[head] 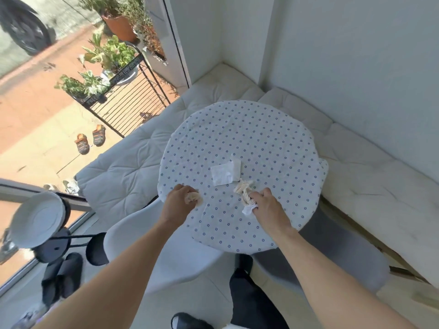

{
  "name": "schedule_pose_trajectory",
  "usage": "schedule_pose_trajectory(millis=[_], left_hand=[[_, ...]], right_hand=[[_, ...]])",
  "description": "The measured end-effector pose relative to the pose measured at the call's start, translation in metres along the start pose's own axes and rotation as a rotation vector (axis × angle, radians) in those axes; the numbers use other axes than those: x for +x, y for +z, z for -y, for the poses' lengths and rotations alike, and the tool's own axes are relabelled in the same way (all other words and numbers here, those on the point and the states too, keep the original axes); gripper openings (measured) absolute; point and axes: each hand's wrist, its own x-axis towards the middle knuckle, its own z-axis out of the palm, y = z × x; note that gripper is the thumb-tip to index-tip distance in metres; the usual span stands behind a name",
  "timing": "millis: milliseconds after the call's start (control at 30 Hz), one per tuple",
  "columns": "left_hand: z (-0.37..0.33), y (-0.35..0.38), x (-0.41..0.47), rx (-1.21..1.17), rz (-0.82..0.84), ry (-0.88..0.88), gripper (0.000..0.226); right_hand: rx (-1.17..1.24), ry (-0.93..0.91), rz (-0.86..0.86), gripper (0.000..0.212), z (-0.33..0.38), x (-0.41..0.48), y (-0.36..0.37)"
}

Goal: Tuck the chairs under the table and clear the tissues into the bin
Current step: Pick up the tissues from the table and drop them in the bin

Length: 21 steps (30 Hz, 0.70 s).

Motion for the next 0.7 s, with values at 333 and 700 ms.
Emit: schedule_pose_trajectory(millis=[333,700], left_hand=[[0.106,-0.11,-0.145,-0.02,-0.137,0.031,0.028],[0.248,-0.21,-0.258,0.01,-0.287,-0.077,0.027]], right_hand=[[-0.036,-0.1,-0.06,0.064,0.138,-0.09,0.043],[-0.075,-0.312,-0.015,0.039,0.308,-0.128,0.104]])
